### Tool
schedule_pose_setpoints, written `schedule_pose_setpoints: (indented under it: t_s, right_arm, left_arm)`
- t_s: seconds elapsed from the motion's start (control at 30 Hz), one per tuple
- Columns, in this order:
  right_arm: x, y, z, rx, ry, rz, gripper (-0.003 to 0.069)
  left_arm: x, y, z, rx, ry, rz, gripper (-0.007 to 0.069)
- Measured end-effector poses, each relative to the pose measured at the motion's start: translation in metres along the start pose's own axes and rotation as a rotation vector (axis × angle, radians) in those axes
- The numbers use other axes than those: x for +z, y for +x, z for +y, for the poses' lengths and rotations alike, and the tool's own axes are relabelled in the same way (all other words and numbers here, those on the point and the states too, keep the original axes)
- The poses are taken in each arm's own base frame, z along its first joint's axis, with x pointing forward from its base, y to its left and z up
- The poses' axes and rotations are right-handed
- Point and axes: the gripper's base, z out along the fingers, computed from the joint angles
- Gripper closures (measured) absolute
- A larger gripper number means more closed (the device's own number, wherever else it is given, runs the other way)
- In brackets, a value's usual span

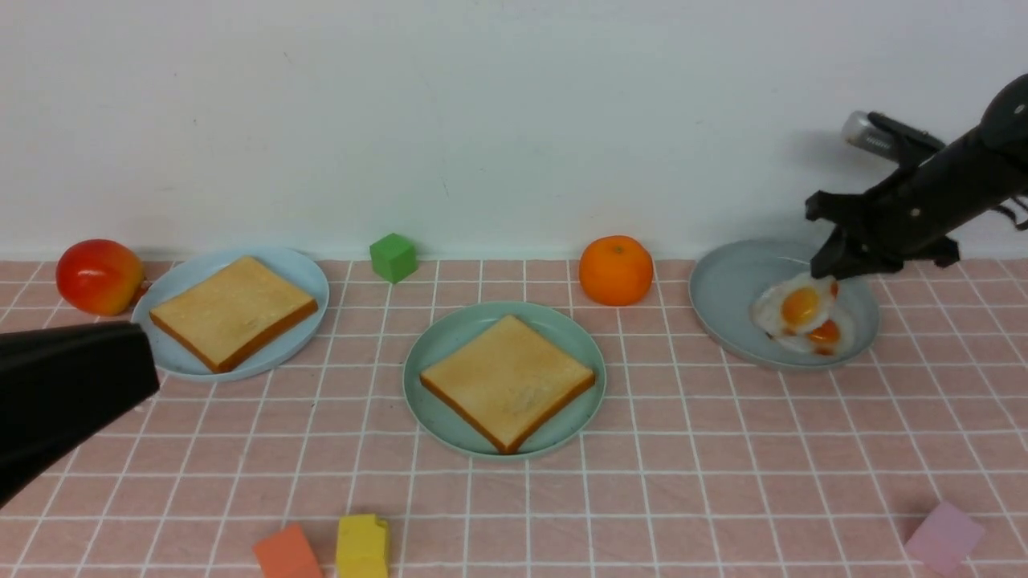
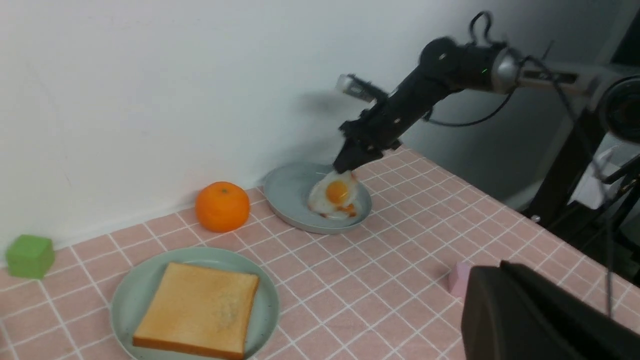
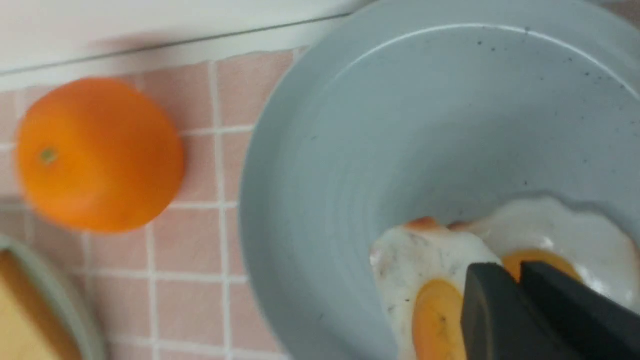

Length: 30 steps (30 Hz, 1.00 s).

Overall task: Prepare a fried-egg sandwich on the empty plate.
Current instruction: Use the right arm to place the fried egg on the slice of bread in the middle

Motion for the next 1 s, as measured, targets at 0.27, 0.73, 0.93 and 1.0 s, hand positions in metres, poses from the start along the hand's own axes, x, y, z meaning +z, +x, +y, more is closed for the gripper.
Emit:
schedule_pose_setpoints:
  t_s: [0.27,0.73,0.93,1.0]
  right_arm:
    - [-0.071,-0.006,0.042,-0.088,-0.127,-0.068,0.0589]
    - [-0.013,0.068,0.208,-0.319,-0.486,0.154,0.0589]
    - [0.032,0.075,0.219,-0.213,-0.533,0.121,0.0589]
    - [0.046,0.076,0.217,-0.176,-0.541,0.122,0.0589]
  left_arm:
    - [0.000,0.004,0.004,0.069,-0.037,0.042,0.0630]
    - [-0.001,0.010,0.010,0.162,-0.098,0.121,0.0620]
    - [-0.001,0.012,0.010,0.164,-0.101,0.139,0.0620]
    - [-0.001,0.012,0.010,0.164,-0.102,0.140,0.0620]
